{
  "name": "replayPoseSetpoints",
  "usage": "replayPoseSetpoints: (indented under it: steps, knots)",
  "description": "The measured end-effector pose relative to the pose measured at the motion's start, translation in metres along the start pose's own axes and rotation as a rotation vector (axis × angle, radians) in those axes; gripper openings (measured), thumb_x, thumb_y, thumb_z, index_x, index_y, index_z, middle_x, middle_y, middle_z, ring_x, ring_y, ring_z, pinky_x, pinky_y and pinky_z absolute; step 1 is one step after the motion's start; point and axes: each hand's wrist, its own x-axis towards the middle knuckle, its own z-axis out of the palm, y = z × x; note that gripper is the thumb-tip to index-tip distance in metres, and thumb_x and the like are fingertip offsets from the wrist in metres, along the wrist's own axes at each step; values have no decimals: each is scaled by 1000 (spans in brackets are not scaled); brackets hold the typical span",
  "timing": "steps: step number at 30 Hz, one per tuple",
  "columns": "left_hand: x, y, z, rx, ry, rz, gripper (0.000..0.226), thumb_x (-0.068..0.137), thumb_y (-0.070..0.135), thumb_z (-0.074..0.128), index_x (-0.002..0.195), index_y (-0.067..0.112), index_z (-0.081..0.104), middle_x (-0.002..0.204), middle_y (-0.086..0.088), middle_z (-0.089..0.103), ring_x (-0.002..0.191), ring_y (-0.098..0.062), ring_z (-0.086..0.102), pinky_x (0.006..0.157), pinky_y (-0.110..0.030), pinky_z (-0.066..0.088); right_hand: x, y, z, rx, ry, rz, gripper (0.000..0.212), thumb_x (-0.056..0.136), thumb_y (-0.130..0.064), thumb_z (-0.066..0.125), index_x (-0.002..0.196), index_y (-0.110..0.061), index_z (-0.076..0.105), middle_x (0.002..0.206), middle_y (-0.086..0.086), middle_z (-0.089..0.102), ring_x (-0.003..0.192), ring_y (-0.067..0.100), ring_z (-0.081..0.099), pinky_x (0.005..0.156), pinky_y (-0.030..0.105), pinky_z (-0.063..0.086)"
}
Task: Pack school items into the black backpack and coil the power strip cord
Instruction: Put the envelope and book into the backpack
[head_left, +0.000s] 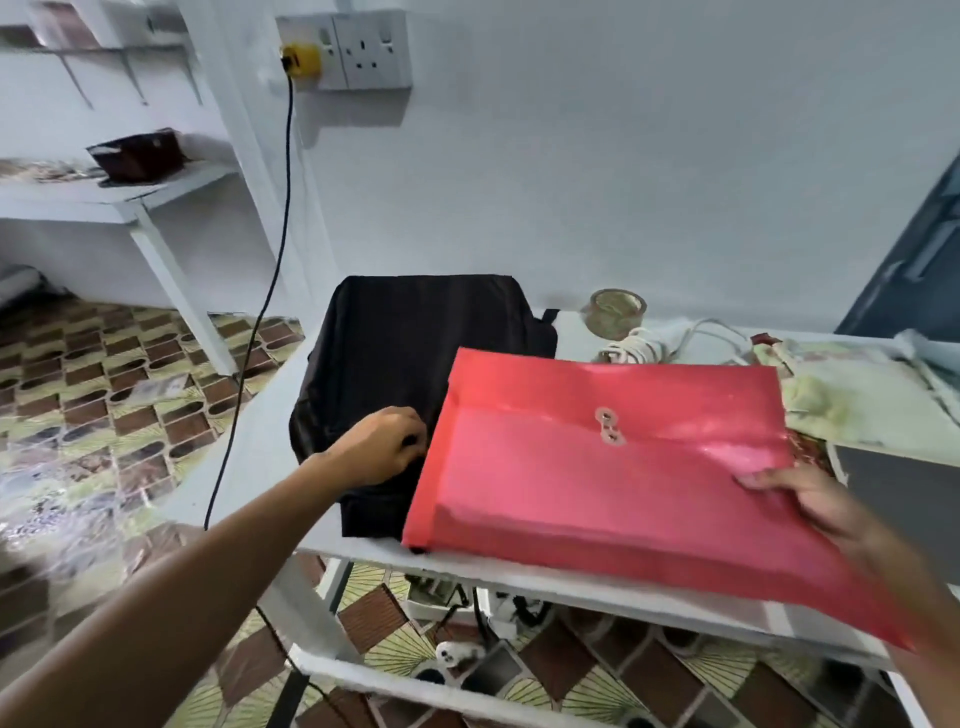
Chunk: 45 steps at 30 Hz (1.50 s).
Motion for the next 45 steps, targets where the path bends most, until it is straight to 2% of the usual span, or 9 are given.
replayPoseSetpoints:
  steps: [4,7,10,14,19,30,34,39,45]
  knots:
    - [16,15,-18,-146,183,-190,23,92,10,55,73,23,49,63,11,52,64,-18,51,64,-28,33,-26,-4,-4,-83,21,41,64,44,-7,85,102,9,64,76,24,70,54,32,68,49,36,58]
    - [43,30,-45,-308,303,-301,13,93,11,56,80,14,56,58,5,49,56,-9,44,59,-28,34,-42,-11,-3,-138,27,27,74,34,-13,91,101,5,64,83,29,69,59,36,68,50,38,58]
    - [73,59,-83,-459,383,-297,10,95,13,55,86,11,60,69,0,54,64,-10,48,64,-23,37,-59,-26,3,-107,-11,21,28,67,0,64,95,2,65,73,24,70,53,32,67,41,33,53]
    - [108,89,-128,-498,441,-272,9,94,20,57,90,15,63,92,-5,59,87,-16,52,75,-23,37,-66,-41,6,-106,106,28,13,68,0,58,74,7,67,57,20,65,39,26,61,33,23,46]
    - [118,104,-149,-479,400,-228,8,93,20,58,90,14,62,93,-6,60,86,-16,53,70,-24,38,-56,-53,18,-143,257,10,20,74,4,57,93,3,61,57,13,65,42,23,62,38,23,49]
    - [99,101,-130,-514,401,-279,11,94,20,56,87,14,62,92,-5,62,84,-16,55,70,-24,39,-62,-146,4,-736,281,-46,22,78,11,56,62,-3,53,51,8,54,39,16,51,37,21,40]
    - [101,105,-121,-560,389,-291,15,94,18,56,79,18,60,88,-2,60,79,-14,53,63,-22,40,-54,-148,18,-823,327,-54,27,83,9,55,58,-1,59,53,5,56,52,14,51,49,20,43]
    - [102,114,-117,-605,350,-271,17,94,19,56,77,18,59,80,1,60,72,-11,54,64,-23,43,-40,-127,33,-790,388,-80,24,81,7,57,60,-5,62,69,8,57,65,16,49,58,24,37]
    - [101,119,-114,-578,371,-242,10,94,17,55,85,14,60,80,1,60,75,-14,55,70,-26,43,-45,-83,40,-390,371,-8,16,82,14,45,79,4,57,67,14,55,58,24,54,42,21,45]
